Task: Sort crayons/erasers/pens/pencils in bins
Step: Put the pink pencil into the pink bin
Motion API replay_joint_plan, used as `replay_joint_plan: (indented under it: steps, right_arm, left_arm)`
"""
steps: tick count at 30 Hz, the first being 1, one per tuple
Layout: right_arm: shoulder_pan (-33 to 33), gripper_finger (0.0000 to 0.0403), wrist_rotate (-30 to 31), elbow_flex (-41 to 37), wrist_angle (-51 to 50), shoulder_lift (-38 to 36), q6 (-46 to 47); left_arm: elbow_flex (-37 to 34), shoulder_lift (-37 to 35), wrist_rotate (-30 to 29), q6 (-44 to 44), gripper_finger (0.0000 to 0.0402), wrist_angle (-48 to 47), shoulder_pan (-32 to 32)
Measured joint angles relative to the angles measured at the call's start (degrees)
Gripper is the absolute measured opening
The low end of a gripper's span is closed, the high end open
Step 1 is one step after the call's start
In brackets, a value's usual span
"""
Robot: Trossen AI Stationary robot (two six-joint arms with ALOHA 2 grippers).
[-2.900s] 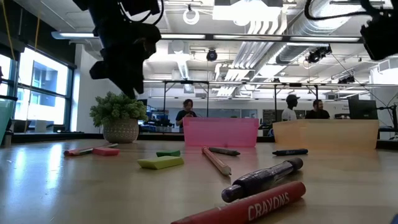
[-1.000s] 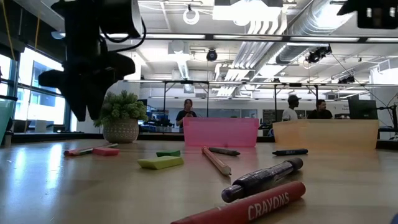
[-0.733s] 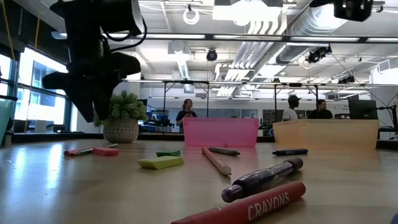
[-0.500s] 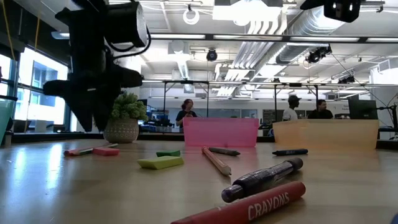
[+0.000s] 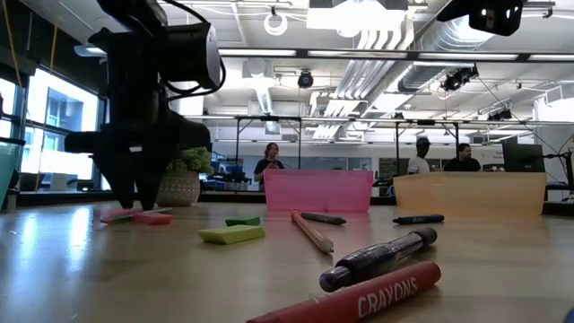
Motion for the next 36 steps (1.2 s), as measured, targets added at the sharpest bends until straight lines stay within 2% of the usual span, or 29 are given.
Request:
replay_joint_plan:
  steps: [19, 24, 32, 36]
  right_arm:
    - [0.00, 0.0125, 0.07, 0.00, 0.02, 0.00, 0.02]
    - [0.00, 0.0125, 0.07, 0.00, 0.04, 0.00, 0.02]
    - [0.00, 0.0125, 0.09, 0.00, 0.04, 0.00, 0.02]
    - [0.00, 0.0125, 0.09, 0.00, 0.04, 0.00, 0.02]
  left_arm:
    - [0.09, 2.19, 0.22, 0.07, 0.0140, -1.14, 0.00]
    - [0.33, 3.50, 1.65, 1.98, 0.0107, -1.08, -0.17]
    - [0.03, 2.84, 0.91, 2.60, 0.0035, -0.51, -0.39]
    - [0.03, 2.82, 0.83, 3.67, 0.0011, -0.62, -0.39]
